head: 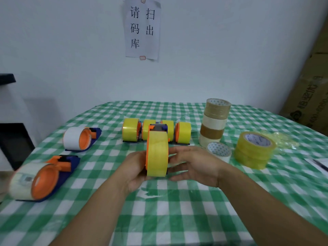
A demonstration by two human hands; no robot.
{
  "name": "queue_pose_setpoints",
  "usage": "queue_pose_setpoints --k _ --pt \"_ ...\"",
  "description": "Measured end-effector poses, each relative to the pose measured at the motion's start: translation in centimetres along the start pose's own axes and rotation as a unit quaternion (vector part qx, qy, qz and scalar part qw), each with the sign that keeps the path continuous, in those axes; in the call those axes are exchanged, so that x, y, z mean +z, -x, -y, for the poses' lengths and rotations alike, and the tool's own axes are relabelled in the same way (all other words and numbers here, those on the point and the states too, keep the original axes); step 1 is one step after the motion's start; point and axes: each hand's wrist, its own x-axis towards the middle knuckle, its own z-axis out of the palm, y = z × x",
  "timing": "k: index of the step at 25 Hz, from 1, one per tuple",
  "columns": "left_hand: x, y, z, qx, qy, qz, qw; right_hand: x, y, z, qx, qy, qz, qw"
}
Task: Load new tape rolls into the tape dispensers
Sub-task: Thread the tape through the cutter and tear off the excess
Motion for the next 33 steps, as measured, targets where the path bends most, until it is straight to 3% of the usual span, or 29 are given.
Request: queue_pose_setpoints --k 12,17,27,33 --pt "0.4 0.5 0.7 -0.039 -0.021 -0.003 0.999 -1.0 1.0 -1.3 0.036 -0.061 0.043 0.997" --pt "0.7 -0.3 0.5 -0.027 -0.13 -0.029 0.991 -2.5 0.8 -2.0 0.06 -0.131 0.037 0.989" --pt "1.1 -2.4 1.0 0.002 -0.255 -0.076 0.964 -3.3 -0.3 -3.2 0.07 -0.153 0.06 0.984" --pt "1.3 -2.8 0.9 0.001 -0.272 -0.102 0.957 -3.3 -0.6 -3.1 0.06 -0.139 0.06 0.987"
